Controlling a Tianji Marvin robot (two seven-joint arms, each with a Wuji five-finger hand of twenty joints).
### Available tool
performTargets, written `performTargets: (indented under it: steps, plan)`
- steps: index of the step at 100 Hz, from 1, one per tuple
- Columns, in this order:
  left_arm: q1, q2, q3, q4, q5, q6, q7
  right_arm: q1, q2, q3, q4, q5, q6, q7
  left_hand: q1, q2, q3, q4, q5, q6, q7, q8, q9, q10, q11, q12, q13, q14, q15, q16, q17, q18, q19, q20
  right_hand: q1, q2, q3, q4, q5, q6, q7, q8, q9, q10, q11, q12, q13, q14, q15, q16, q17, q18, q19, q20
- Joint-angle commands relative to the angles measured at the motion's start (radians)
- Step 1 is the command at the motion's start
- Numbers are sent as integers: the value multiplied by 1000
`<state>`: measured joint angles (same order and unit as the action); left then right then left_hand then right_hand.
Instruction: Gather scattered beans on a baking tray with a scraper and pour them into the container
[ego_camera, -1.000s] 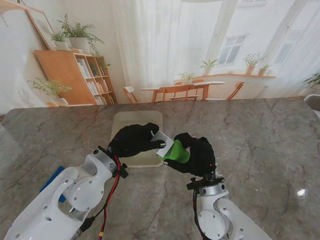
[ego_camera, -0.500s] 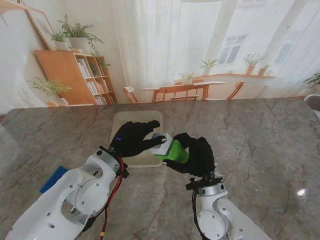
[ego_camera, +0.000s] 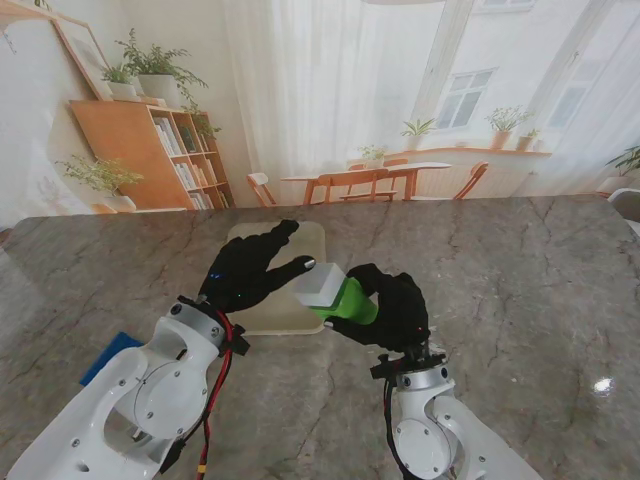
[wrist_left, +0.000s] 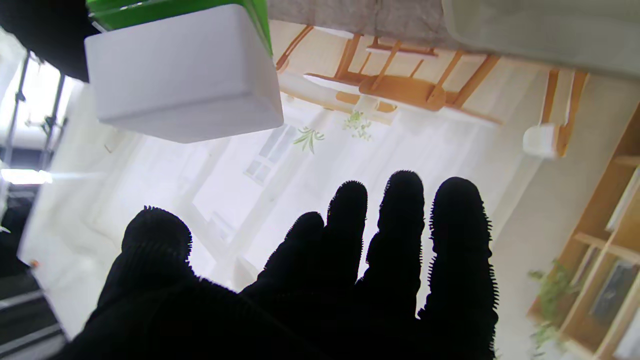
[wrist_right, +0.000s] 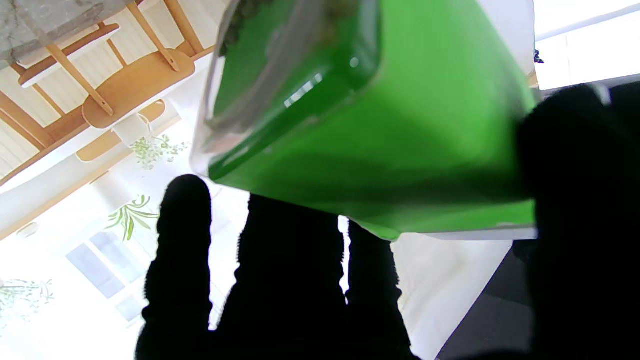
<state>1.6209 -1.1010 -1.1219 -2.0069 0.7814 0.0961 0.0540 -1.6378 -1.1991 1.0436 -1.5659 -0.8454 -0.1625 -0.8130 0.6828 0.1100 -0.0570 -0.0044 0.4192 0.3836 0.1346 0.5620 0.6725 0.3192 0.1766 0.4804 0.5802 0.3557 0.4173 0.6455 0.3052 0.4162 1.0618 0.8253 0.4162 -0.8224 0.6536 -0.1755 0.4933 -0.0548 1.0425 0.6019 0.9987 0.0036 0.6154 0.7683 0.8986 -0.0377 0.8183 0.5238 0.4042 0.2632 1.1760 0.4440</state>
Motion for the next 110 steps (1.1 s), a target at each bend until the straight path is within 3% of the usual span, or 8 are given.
performTargets:
  steps: [1, 15, 29, 43, 56, 74, 91, 110]
  plan:
    - [11, -6, 19, -9, -21, 22, -25, 1, -3, 0, -6, 0, 0, 12, -30, 40, 14, -33, 16, 33, 6, -4, 20, 23, 8, 30, 23, 36, 40, 44, 33, 34, 68, 39, 206, 209, 330, 92, 38, -282, 186, 39, 46, -103, 83, 17, -19, -65, -4, 0, -7, -23, -10, -5]
    - [-9, 0, 57, -3, -48, 51, -80, 2, 0, 0, -6, -10, 1, 11, -44, 17, 15, -32, -1, 52, -5, -9, 31, 51, -3, 27, 30, 76, 60, 54, 44, 63, 85, 40, 207, 209, 329, 92, 38, -280, 186, 38, 45, -102, 83, 17, -19, -63, -3, 0, -7, -21, -9, -4]
    - [-36, 0, 87, 18, -81, 55, -96, 1, 1, 3, -8, -16, 3, 12, -26, -23, 18, -31, -7, 42, -5, -9, 35, 49, -3, 25, 41, 72, 76, 60, 57, 57, 95, 41, 209, 207, 330, 92, 40, -278, 187, 38, 46, -99, 84, 16, -19, -62, -2, 0, -7, -19, -8, -4]
    - [-46, 2, 99, 30, -110, 35, -112, -1, 3, 8, -11, -20, 8, 15, 112, -123, 28, -28, -2, 20, 8, 4, 52, 17, 18, 47, 72, 9, 135, 100, 94, -10, 133, 49, 209, 208, 330, 92, 40, -277, 187, 38, 46, -100, 84, 16, -20, -63, -1, 0, -7, -19, -7, -4]
    - [-44, 7, 95, 30, -114, -2, -129, -2, 3, 11, -12, -18, 9, 15, 337, -207, 32, -20, 17, -48, 27, 30, 56, -66, 33, 65, 92, -74, 138, 111, 110, -90, 118, 34, 208, 208, 330, 92, 40, -279, 186, 38, 46, -101, 84, 16, -19, -64, -1, 0, -8, -20, -7, -4]
    - [-44, 15, 59, 44, -123, -135, -150, -4, 2, 15, -13, -11, 1, 19, 599, -229, 48, -17, 27, -120, 26, 32, 43, -173, -4, -11, 66, -162, -39, -15, -1, -138, -84, -13, 200, 209, 329, 91, 41, -293, 183, 38, 48, -111, 80, 13, -17, -73, -5, -2, -5, -32, -9, -6]
    - [-49, 28, 25, 53, -131, -237, -197, -7, 1, 19, -15, -8, -3, 21, 607, -292, 305, -18, 11, -179, 15, 12, 38, -238, -26, -42, 53, -229, -174, -142, -55, -207, -263, -93, 195, 207, 331, 90, 43, -298, 182, 39, 51, -115, 78, 14, -14, -78, -9, -3, -4, -34, -10, -6]
    - [-54, 43, 1, 46, -147, -276, -267, -11, -1, 22, -16, -2, -15, 14, 608, -284, 295, -21, -21, -207, -9, -27, -50, -229, -73, -128, -48, -221, -269, -274, -158, -175, -443, -182, 187, 205, 336, 89, 46, -311, 179, 41, 56, -127, 74, 16, -9, -86, -14, -4, -3, -36, -11, -6]
